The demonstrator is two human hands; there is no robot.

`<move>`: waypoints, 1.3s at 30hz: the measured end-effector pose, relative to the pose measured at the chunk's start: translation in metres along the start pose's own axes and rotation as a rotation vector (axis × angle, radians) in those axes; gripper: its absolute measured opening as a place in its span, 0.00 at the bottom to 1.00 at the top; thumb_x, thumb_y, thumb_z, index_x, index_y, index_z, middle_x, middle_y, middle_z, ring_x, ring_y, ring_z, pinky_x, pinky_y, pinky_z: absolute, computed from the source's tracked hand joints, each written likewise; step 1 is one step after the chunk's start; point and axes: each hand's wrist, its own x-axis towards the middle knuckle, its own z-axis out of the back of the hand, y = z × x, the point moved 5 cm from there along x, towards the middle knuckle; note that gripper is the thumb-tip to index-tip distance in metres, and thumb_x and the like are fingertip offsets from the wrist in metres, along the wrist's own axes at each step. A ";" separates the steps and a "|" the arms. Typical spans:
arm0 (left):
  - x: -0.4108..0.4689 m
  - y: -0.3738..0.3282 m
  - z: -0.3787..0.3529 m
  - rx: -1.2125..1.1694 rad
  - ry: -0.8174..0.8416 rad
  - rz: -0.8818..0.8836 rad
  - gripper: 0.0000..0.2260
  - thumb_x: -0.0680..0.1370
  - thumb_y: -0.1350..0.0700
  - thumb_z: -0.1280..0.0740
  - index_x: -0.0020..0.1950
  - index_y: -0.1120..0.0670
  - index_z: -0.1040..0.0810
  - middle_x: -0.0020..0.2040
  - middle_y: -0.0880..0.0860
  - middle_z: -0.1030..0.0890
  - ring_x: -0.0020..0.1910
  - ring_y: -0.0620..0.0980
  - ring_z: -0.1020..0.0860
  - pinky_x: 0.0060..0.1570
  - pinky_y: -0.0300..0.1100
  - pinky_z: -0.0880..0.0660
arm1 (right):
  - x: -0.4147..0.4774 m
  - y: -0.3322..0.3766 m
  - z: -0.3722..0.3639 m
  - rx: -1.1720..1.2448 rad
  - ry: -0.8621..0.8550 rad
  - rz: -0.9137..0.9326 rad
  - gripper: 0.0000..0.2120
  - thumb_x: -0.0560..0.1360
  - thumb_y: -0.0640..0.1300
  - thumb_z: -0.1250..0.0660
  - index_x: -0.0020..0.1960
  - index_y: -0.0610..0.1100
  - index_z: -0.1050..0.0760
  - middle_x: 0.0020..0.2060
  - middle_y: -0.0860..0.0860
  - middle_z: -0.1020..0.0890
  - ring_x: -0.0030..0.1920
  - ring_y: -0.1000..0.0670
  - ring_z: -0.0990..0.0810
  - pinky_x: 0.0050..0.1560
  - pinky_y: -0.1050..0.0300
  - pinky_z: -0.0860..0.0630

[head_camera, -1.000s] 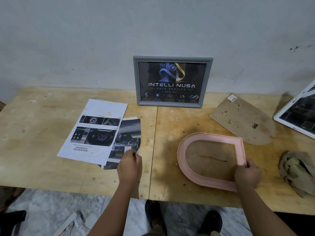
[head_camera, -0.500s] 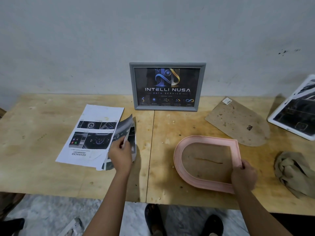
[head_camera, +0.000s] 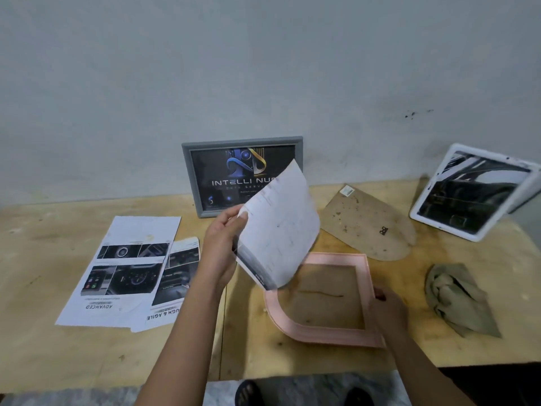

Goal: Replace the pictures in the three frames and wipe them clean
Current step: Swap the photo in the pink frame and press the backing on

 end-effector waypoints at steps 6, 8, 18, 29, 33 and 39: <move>-0.004 0.032 -0.031 0.005 0.110 0.109 0.09 0.77 0.63 0.37 0.54 0.59 0.21 0.47 0.56 0.17 0.43 0.50 0.20 0.44 0.41 0.24 | 0.007 -0.005 0.003 0.013 0.107 -0.032 0.16 0.76 0.32 0.43 0.60 0.38 0.25 0.55 0.41 0.20 0.51 0.43 0.23 0.51 0.51 0.26; -0.003 0.041 -0.037 0.022 0.157 0.145 0.09 0.76 0.64 0.37 0.54 0.59 0.21 0.47 0.56 0.17 0.43 0.49 0.20 0.43 0.40 0.23 | 0.004 0.000 0.007 0.059 0.042 -0.030 0.12 0.77 0.34 0.43 0.56 0.36 0.24 0.50 0.38 0.21 0.47 0.42 0.24 0.49 0.49 0.26; 0.025 0.092 -0.028 0.174 0.106 0.364 0.08 0.75 0.64 0.34 0.53 0.61 0.21 0.45 0.59 0.18 0.37 0.51 0.19 0.40 0.41 0.22 | 0.010 0.056 0.004 0.384 0.398 0.064 0.14 0.79 0.49 0.40 0.56 0.40 0.24 0.50 0.43 0.19 0.50 0.43 0.21 0.42 0.57 0.27; 0.023 0.143 0.007 0.745 0.069 0.373 0.07 0.68 0.65 0.28 0.41 0.59 0.24 0.36 0.56 0.24 0.34 0.52 0.26 0.34 0.41 0.30 | 0.012 0.005 -0.012 -0.120 0.260 0.028 0.14 0.73 0.50 0.30 0.49 0.40 0.26 0.44 0.46 0.20 0.43 0.49 0.21 0.35 0.61 0.29; 0.008 0.144 0.002 0.841 0.055 0.183 0.10 0.69 0.66 0.31 0.46 0.55 0.24 0.38 0.50 0.22 0.38 0.50 0.24 0.34 0.38 0.28 | 0.011 0.001 -0.013 -0.301 0.249 0.077 0.14 0.72 0.54 0.31 0.38 0.45 0.30 0.36 0.49 0.23 0.36 0.52 0.23 0.33 0.61 0.31; 0.014 0.144 0.000 0.974 0.108 -0.015 0.19 0.72 0.62 0.30 0.62 0.55 0.25 0.51 0.51 0.29 0.49 0.49 0.28 0.49 0.40 0.30 | 0.015 0.003 -0.016 -0.353 0.192 0.109 0.16 0.71 0.57 0.31 0.44 0.46 0.30 0.38 0.50 0.23 0.38 0.53 0.23 0.36 0.62 0.29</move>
